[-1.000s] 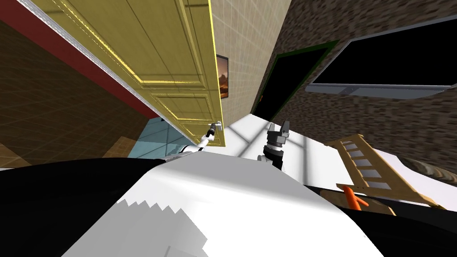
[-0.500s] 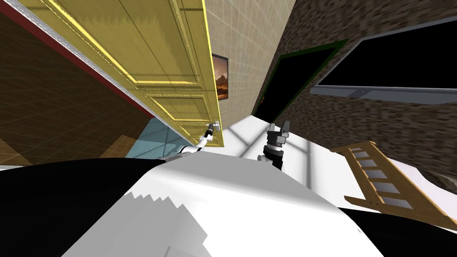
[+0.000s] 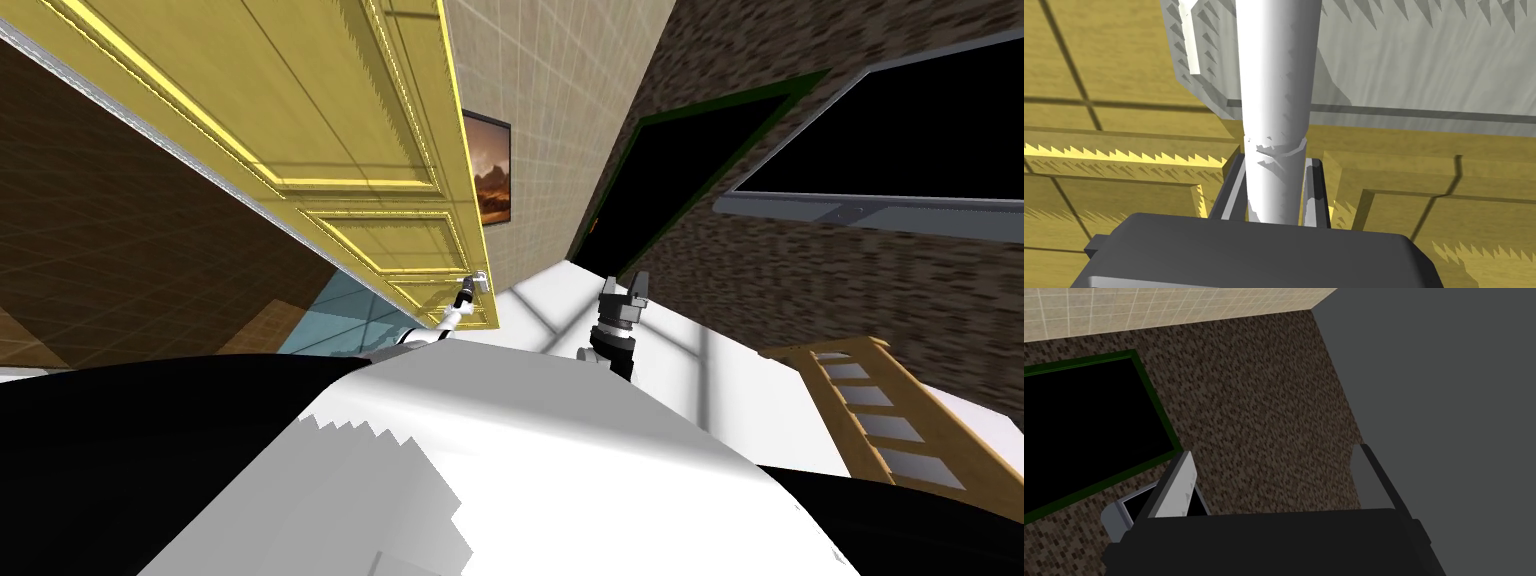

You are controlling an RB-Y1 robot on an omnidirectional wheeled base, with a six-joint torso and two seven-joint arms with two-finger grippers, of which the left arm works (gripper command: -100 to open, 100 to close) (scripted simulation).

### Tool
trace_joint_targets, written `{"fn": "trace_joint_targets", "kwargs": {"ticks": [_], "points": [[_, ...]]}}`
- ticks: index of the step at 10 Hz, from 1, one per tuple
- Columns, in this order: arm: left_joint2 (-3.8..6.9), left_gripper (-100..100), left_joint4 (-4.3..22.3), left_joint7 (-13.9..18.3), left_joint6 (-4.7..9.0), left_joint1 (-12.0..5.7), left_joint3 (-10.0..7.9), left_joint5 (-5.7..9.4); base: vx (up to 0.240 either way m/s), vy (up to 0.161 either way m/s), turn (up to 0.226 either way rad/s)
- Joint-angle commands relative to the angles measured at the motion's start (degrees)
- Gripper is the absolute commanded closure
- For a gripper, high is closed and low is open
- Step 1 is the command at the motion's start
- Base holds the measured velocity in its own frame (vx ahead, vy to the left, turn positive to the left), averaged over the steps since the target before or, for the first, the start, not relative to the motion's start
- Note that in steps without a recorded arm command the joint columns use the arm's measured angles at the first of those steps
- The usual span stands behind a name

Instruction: Push the door open

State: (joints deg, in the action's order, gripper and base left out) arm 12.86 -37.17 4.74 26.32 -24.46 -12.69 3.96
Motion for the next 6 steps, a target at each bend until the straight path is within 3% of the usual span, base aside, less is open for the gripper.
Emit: {"fn": "trace_joint_targets", "kwargs": {"ticks": [1, 4, 5, 6], "points": [[0.67, 100, 1.04, -0.31, 0.57, -0.67, -0.95, 0.28, 0.140, -0.085, 0.065], [1.13, 100, 1.21, -0.83, 0.58, -0.52, -2.27, 0.69, 0.139, -0.114, 0.059], [1.20, 100, 1.86, -0.69, 0.88, -0.59, -2.03, 0.61, 0.047, -0.037, 0.045], [1.74, 100, 2.03, -1.04, 1.02, -0.43, -3.11, 1.00, 0.150, -0.059, 0.053]]}}
